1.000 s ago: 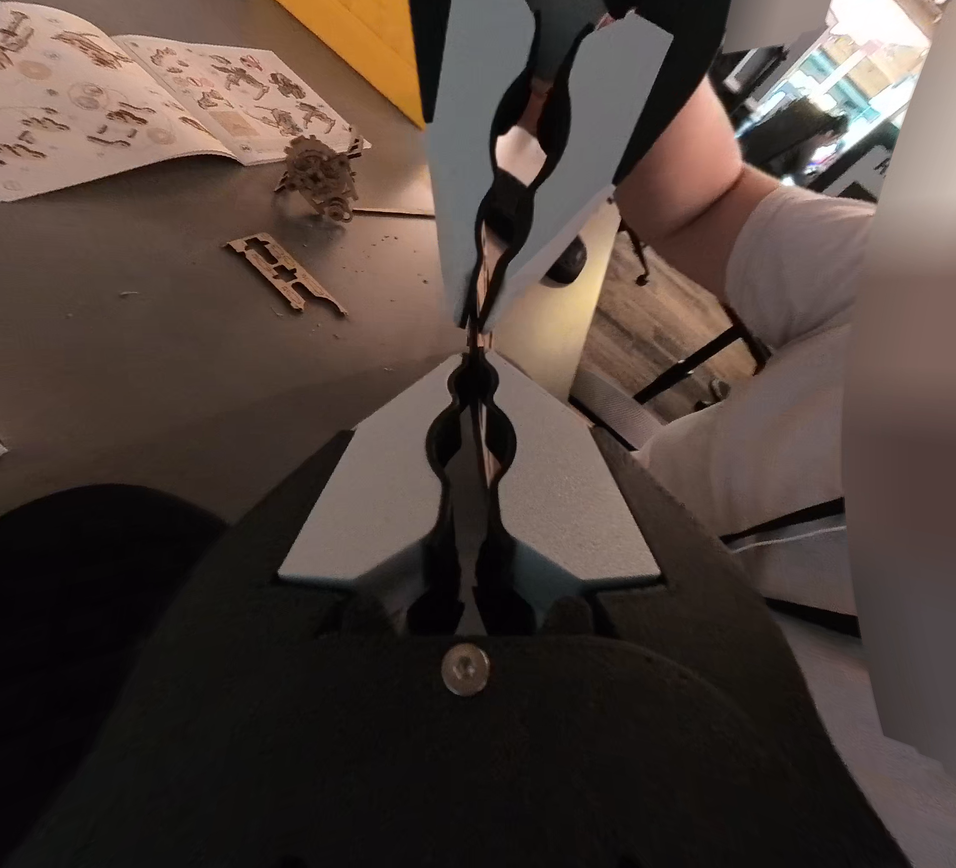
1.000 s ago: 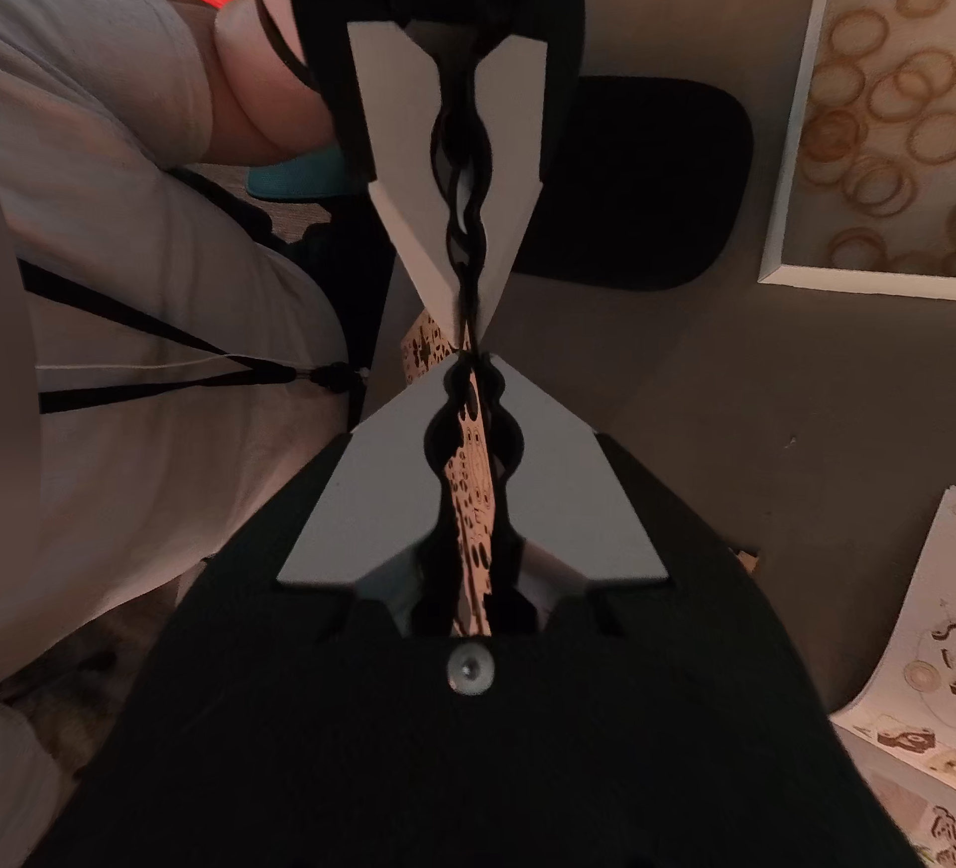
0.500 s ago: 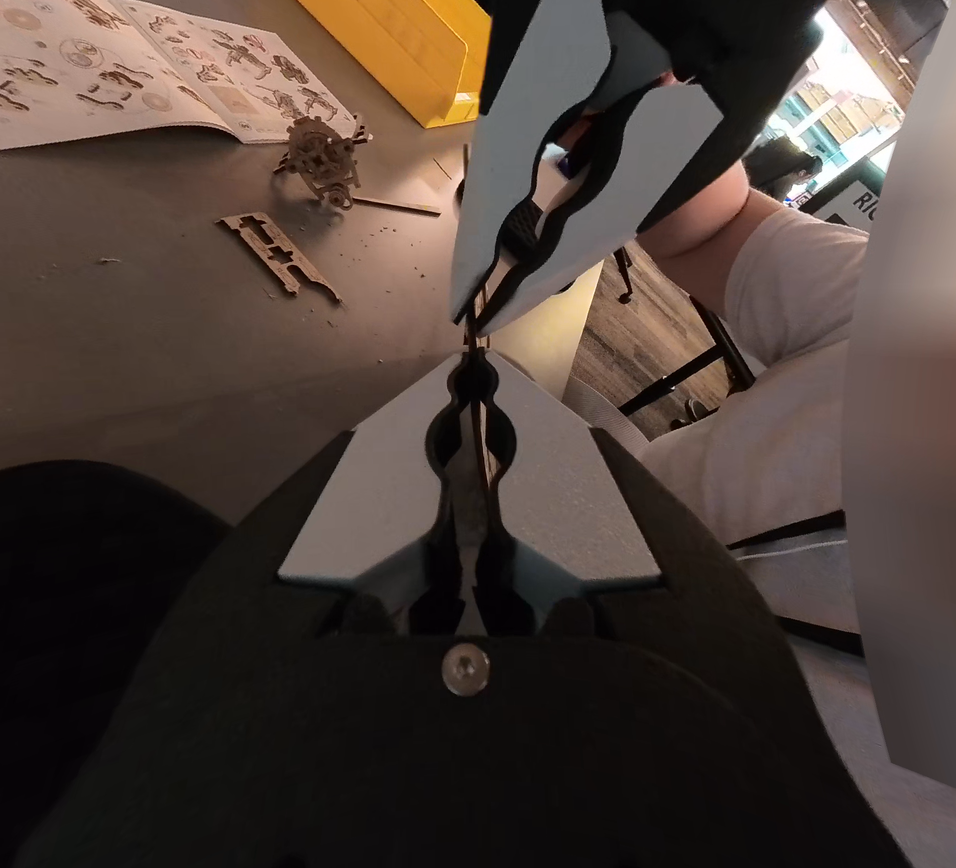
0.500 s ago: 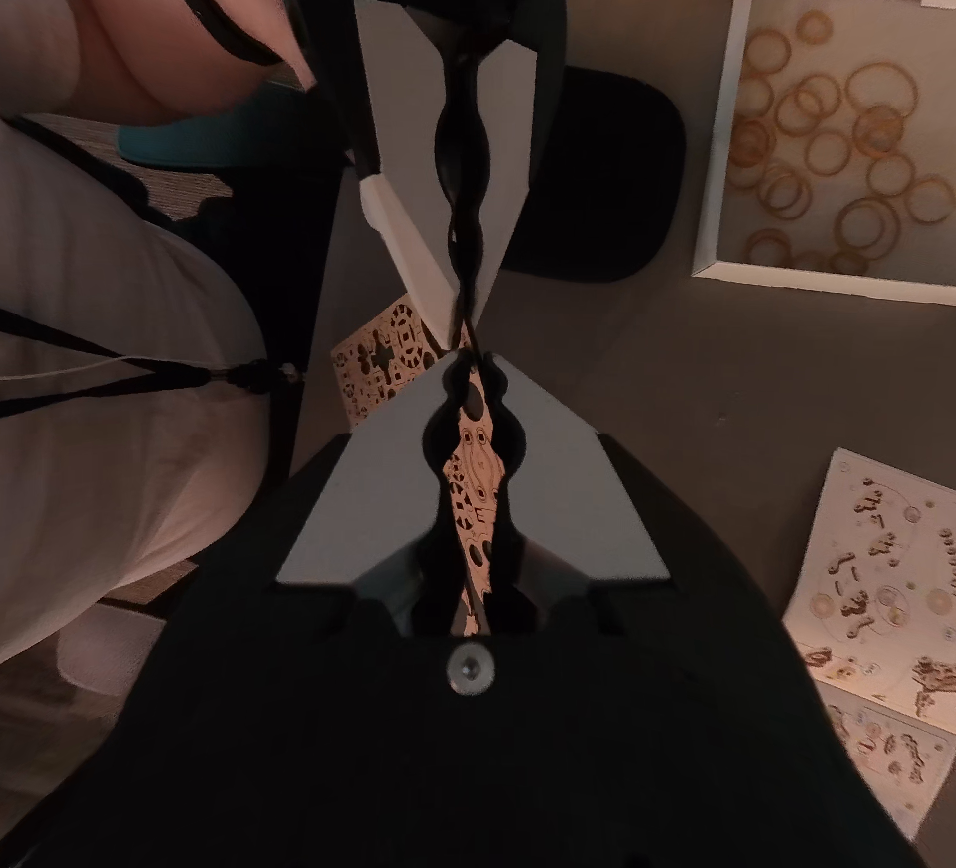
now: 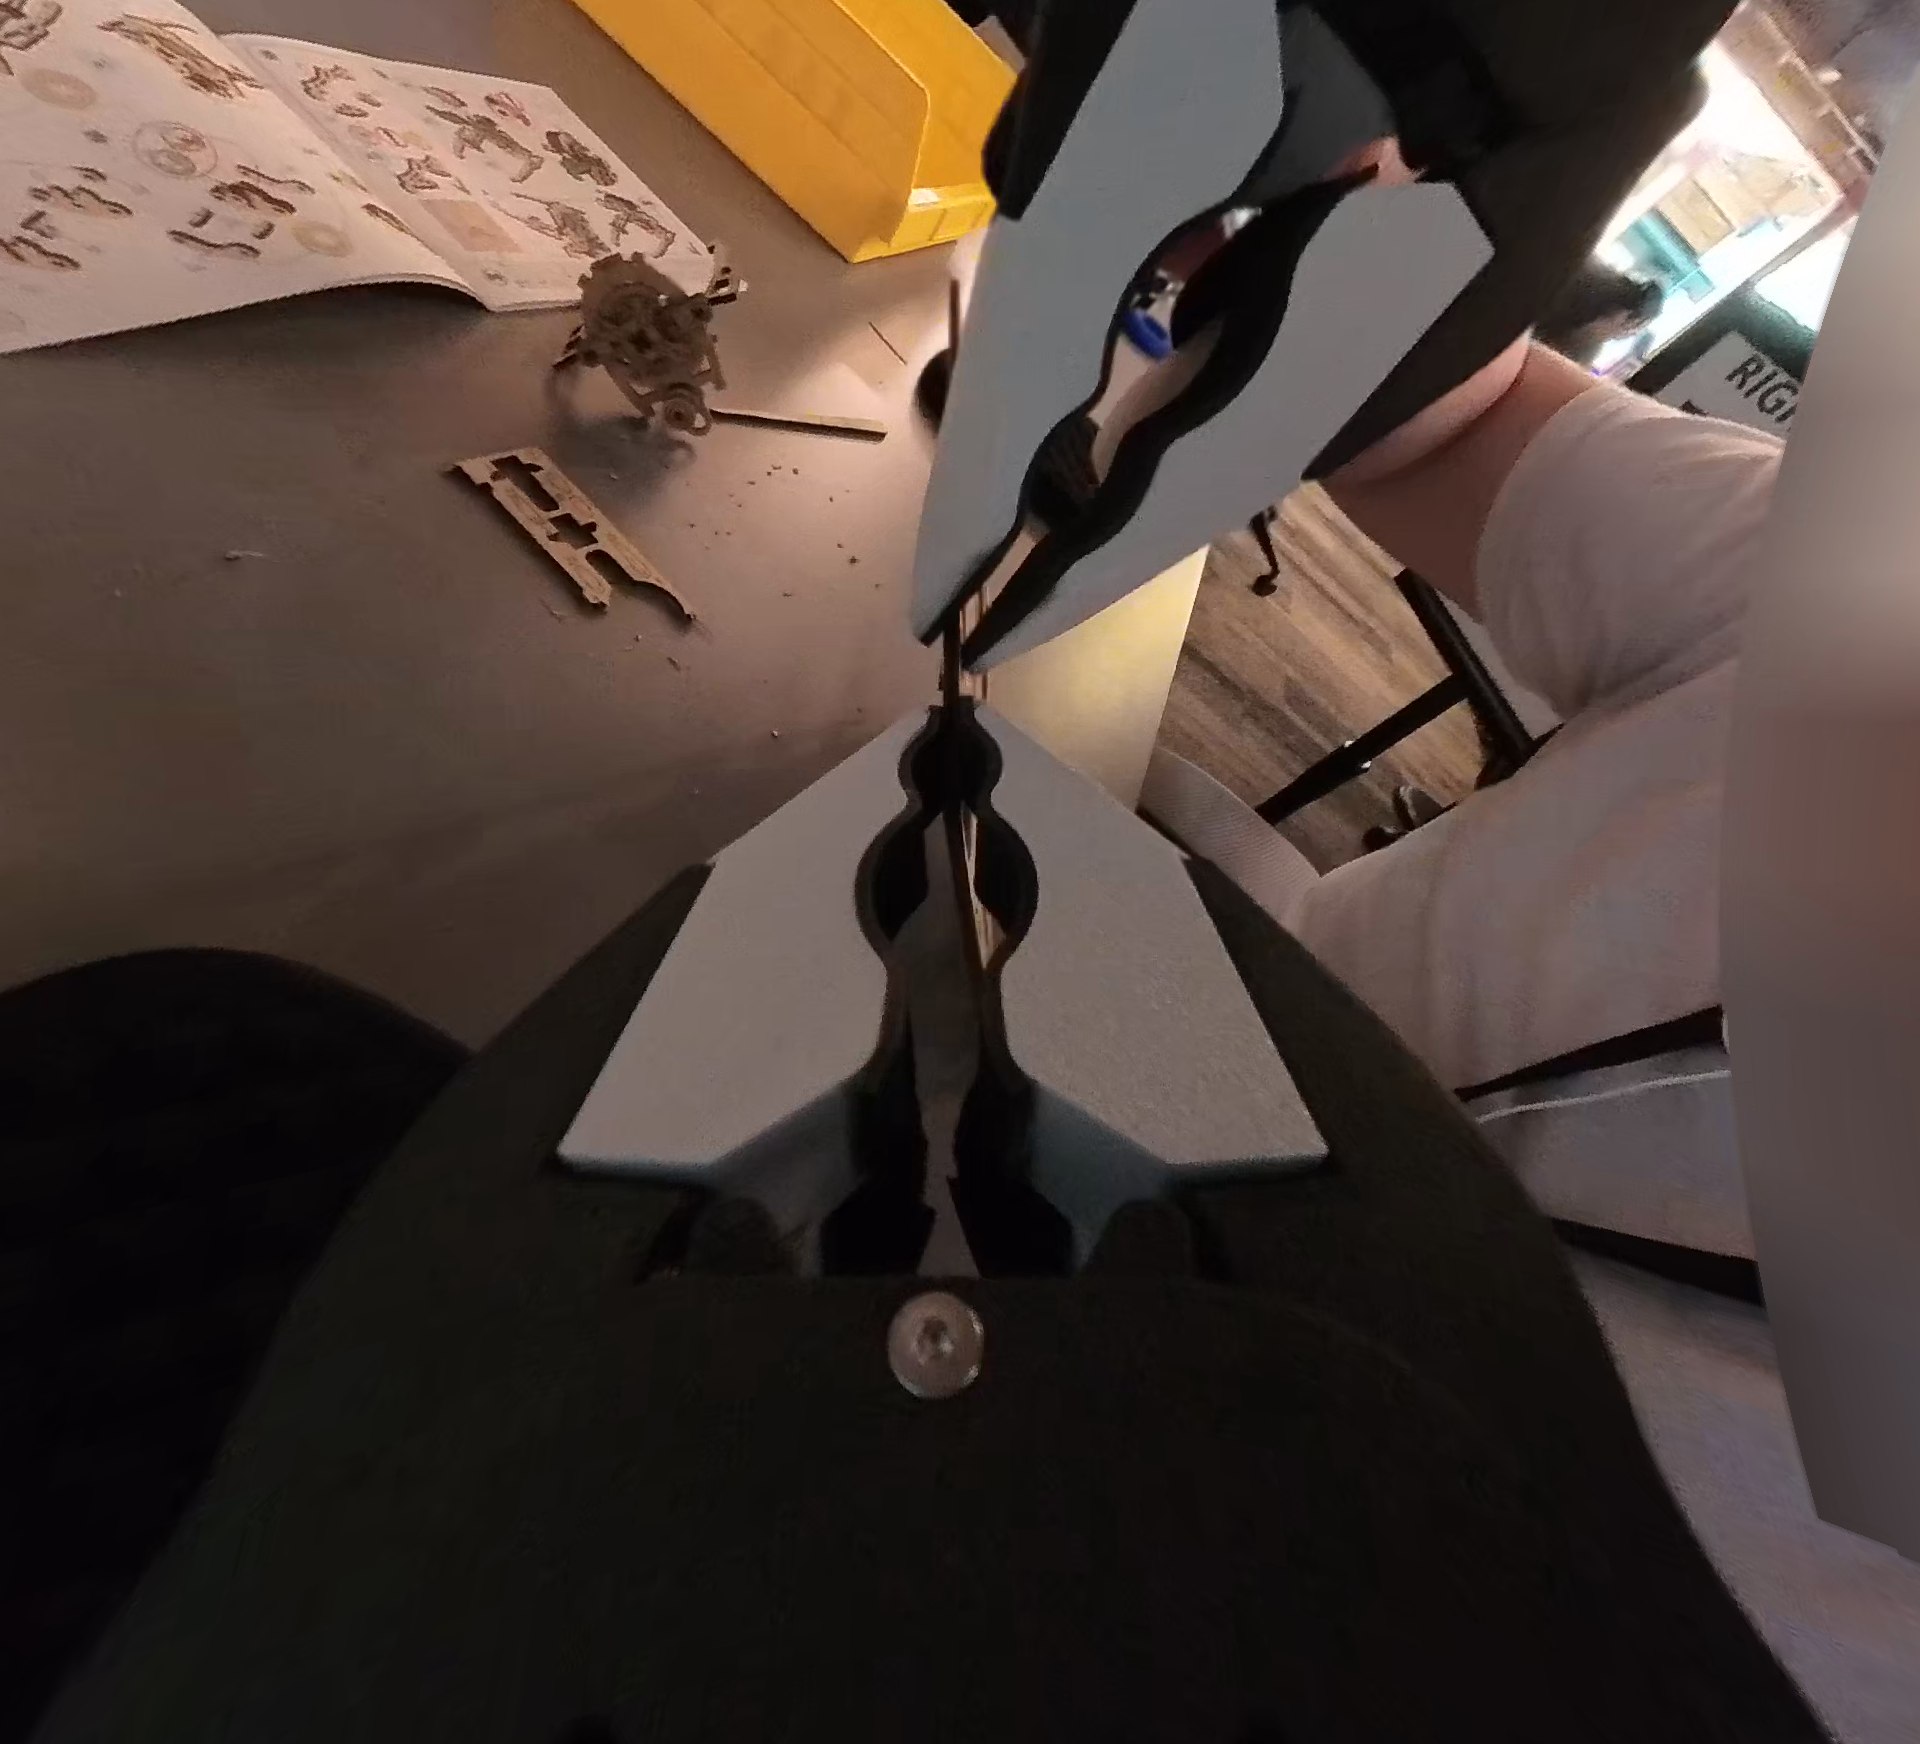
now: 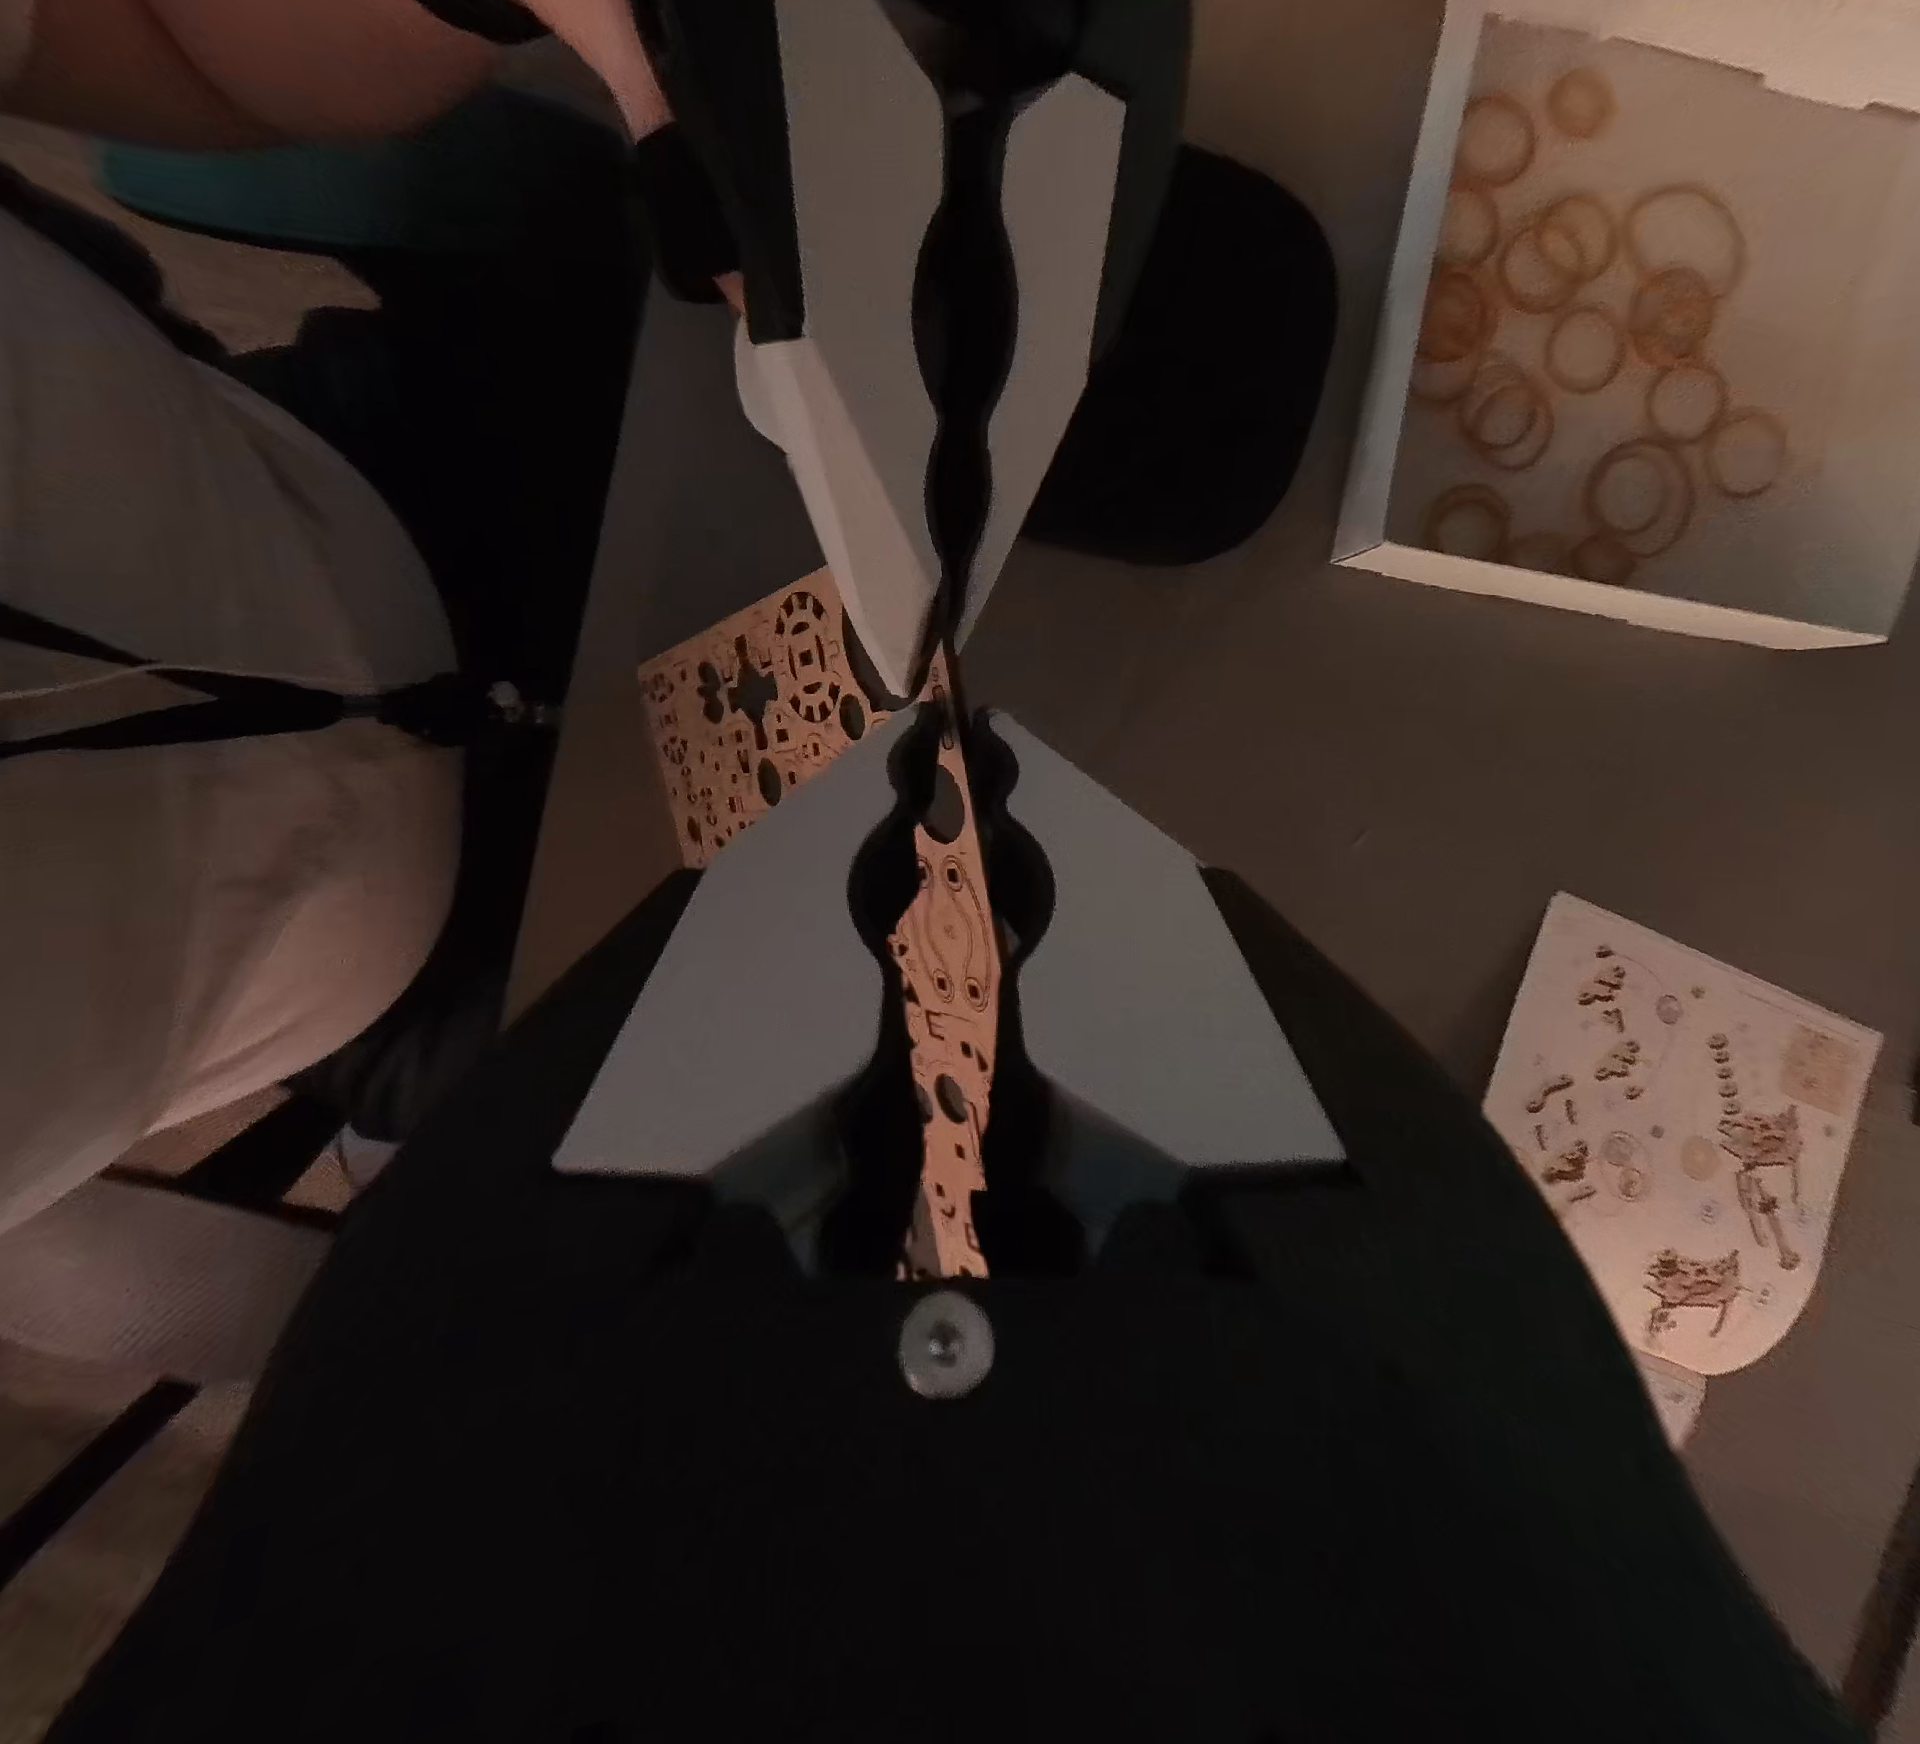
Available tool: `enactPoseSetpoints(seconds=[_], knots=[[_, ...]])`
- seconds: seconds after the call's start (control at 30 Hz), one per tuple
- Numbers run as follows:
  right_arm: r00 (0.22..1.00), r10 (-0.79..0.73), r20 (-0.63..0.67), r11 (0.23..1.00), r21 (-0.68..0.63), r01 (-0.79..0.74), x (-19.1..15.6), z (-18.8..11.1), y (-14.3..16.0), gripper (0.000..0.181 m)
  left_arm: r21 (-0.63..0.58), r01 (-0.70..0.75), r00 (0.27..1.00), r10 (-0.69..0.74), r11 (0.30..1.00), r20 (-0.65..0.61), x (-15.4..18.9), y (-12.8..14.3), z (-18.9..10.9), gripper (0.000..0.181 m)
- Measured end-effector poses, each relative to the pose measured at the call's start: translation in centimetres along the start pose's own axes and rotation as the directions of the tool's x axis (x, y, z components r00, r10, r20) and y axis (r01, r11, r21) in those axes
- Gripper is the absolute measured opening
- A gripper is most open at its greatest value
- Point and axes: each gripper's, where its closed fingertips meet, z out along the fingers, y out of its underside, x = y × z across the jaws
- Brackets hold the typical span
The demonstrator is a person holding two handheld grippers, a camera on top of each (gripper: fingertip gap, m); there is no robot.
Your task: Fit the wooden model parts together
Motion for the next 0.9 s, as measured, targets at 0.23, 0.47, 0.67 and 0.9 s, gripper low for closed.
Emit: enactPoseSetpoints(seconds=[0.23, 0.47, 0.67, 0.9], knots=[[0.995, -0.09, -0.036, 0.993, -0.075, 0.087, 0.5, -0.5, -0.4, 0.0, -0.02, -0.016, 0.999, 0.017, 1.0, 0.043, -0.5, -0.1, 0.1, 0.0], [0.994, -0.11, -0.006, 0.982, -0.152, 0.108, 0.4, -0.6, 0.2, 0.001, -0.018, 0.001, 1.0, -0.001, 1.0, 0.029, -0.7, 0.1, 0.2, 0.0], [0.989, -0.146, -0.019, 0.97, -0.201, 0.139, 1.0, 0.2, 0.3, 0.004, -0.023, 0.002, 1.0, -0.002, 1.0, 0.029, -0.9, 0.1, 0.4, 0.0], [0.991, -0.135, 0.013, 0.966, -0.221, 0.134, 0.8, 0.5, 0.5, 0.002, -0.03, 0.019, 1.0, -0.018, 0.999, 0.018, -1.0, 0.3, 0.4, 0.0]])
